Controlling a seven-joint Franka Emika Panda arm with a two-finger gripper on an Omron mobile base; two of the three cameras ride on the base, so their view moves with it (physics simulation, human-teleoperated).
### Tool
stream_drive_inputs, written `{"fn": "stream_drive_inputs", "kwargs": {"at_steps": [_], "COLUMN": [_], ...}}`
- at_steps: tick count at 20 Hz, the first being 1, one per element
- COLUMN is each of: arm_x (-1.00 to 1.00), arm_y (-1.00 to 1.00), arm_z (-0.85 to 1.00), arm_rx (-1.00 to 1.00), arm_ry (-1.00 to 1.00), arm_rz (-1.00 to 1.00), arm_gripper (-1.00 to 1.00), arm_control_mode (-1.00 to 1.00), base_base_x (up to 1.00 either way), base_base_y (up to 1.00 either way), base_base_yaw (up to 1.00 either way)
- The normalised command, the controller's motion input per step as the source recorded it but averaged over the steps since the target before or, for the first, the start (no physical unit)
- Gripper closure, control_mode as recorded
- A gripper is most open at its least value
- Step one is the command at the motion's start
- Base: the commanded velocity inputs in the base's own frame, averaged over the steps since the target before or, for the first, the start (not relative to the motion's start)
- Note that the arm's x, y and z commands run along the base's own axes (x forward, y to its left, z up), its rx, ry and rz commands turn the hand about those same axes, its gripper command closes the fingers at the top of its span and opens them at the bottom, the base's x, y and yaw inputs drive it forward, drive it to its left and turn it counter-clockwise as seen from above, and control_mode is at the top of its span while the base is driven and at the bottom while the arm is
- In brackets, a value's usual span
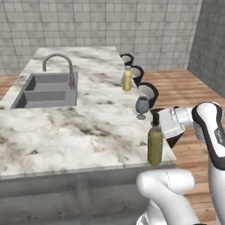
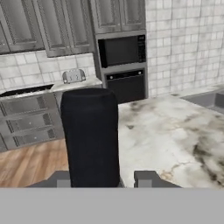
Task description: There is a wine glass and glass cup on the dining counter. Place the wine bottle next to the wine glass and the juice bottle next to the glass cup.
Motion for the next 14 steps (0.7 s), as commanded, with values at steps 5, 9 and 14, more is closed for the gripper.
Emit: {"fn": "stream_drive_inputs", "kwargs": {"at_steps": [5, 9, 14], "arm_x": [0.00, 0.00, 0.00], "arm_y": [0.00, 0.00, 0.00], "arm_z": [0.00, 0.00, 0.00], "arm_rx": [0.00, 0.00, 0.00], "arm_ry": [0.00, 0.00, 0.00], "arm_rz": [0.00, 0.00, 0.00], "arm_gripper": [1.00, 1.00, 1.00], "arm_control_mode": [1.00, 1.00, 1.00], "base_base_x": [0.36, 0.10, 0.00], "base_base_y": [-0.53, -0.44, -0.05], "base_base_yaw": [0.18, 0.05, -0.02]}}
